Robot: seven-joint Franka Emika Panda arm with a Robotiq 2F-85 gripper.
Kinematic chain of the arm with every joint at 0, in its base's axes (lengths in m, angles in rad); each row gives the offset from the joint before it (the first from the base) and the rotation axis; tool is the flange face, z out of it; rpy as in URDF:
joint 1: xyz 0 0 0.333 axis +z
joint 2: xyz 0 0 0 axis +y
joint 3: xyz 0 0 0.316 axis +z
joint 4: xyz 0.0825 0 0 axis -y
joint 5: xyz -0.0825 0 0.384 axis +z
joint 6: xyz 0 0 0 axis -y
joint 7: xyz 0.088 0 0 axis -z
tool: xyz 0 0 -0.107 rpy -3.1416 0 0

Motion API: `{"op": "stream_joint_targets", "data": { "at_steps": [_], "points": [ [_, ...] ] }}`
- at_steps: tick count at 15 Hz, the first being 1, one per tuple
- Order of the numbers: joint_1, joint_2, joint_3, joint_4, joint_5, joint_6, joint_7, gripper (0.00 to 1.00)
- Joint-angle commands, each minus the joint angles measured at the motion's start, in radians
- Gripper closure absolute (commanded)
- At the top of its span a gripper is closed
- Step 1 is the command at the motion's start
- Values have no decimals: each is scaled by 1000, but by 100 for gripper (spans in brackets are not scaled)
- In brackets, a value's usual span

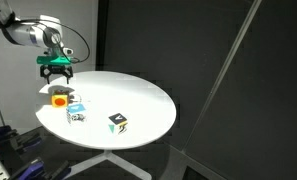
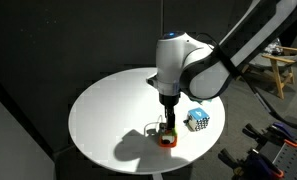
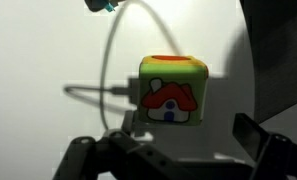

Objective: Move the block with a house on it to the right

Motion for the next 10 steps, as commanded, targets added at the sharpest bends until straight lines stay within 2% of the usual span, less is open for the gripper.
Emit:
{"op": "stream_joint_targets", "data": {
  "at_steps": [1,7,10],
  "points": [
    [-8,23,7,26,-42,-29,-3,0],
    [-9,47,-1,26,-81,-25,-2,0],
    [-14,42,9,5,-64,-3,4,0]
  ]
}}
